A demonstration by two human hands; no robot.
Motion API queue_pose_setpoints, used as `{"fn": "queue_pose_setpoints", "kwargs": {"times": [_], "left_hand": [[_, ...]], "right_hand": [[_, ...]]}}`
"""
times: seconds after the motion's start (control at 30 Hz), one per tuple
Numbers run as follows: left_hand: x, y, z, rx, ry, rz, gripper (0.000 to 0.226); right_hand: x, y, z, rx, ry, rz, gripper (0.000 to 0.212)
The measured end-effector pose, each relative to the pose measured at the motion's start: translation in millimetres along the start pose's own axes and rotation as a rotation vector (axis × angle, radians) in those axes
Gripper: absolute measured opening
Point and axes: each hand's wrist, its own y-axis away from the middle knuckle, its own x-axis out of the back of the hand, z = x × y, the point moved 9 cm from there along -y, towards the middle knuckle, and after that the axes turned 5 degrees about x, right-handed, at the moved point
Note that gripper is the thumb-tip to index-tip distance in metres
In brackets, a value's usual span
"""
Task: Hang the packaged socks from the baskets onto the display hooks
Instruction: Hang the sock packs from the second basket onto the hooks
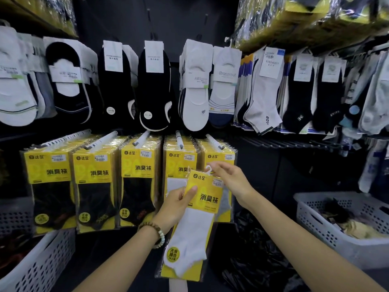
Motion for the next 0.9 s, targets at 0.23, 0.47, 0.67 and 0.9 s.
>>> {"fn": "queue_pose_setpoints", "kwargs": {"times": [0.23,0.47,0.67,0.9], "left_hand": [[-13.9,-6.2,8.0,-0.018,0.03,-0.014,0.05],[-33.2,-29.4,15.8,-0.023,0.176,0.032,0.035],[-45.0,-49.6,19.5,-0.036,0.032,0.089,0.057],[-33.8,-63.6,5.8,-0.051,-0.038,0.137,0.071]], "right_hand": [[19.7,6.3,0.1,0.017,-0.039,0.073,0.015],[38.7,15.3,39.2,-0.104,-0.271,0.168,0.021],[73.5,-12.1,31.2,-0.019,-0.181,0.349,0.014],[54.0,-47.5,36.4,-0.01,-0.109,0.287,0.013]]}}
